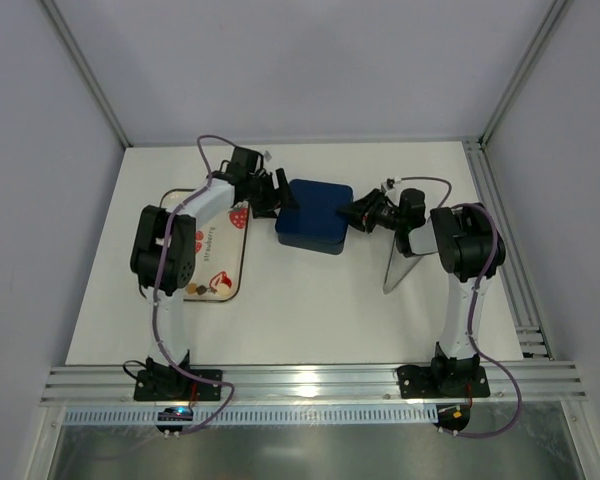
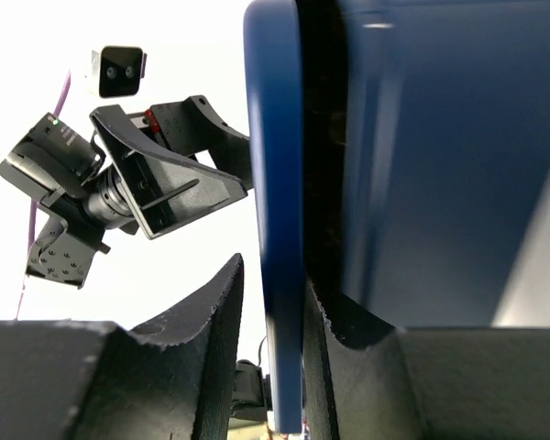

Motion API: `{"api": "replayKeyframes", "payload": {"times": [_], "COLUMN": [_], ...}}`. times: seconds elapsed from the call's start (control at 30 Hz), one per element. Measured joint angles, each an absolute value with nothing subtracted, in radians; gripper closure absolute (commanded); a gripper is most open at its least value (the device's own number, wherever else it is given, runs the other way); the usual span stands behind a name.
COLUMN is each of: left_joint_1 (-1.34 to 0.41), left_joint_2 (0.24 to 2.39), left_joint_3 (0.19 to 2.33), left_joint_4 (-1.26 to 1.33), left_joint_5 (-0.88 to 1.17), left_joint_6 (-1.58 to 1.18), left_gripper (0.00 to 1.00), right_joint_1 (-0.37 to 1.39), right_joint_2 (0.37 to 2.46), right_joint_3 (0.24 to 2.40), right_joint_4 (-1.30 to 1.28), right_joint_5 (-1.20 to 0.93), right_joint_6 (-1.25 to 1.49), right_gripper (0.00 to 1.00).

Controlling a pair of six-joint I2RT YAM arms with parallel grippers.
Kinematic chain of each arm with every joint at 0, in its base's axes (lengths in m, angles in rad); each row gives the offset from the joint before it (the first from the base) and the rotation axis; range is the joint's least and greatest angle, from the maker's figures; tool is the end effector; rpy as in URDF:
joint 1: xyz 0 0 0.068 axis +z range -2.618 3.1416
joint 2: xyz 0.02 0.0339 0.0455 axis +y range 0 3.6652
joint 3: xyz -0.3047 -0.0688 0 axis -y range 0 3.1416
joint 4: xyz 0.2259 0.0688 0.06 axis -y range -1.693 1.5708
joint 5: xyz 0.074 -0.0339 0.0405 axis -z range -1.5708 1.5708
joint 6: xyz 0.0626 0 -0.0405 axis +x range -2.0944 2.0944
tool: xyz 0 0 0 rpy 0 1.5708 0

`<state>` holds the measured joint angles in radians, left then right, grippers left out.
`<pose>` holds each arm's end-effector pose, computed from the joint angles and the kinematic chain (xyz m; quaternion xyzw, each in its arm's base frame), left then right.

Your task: Pack the chocolate

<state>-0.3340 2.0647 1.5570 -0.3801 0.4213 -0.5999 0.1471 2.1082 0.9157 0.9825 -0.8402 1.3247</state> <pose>0.4392 -0.1795 0.2227 -0.0527 0.9226 -0.3234 0.2037 0.4169 0.1089 0.1633 0.1808 0.7327 0.6206 0.2130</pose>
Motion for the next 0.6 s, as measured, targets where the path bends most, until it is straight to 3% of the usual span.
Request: {"api": "replayKeyframes", "payload": {"times": [0.6], "left_joint_1": [-0.368], "left_joint_2": [2.105], "left_joint_3": [1.618], "left_joint_4": [-0.419], "left_joint_5": [0.388], "left_joint_6": [-0.59], "left_gripper": [0.25], "right_joint_1": [0.053], "right_joint_2": [2.041], "right_joint_3": [0.802], "right_joint_4": [0.984], "right_joint_5": [-0.862], "right_joint_6": [1.28], "right_gripper": [0.62]}}
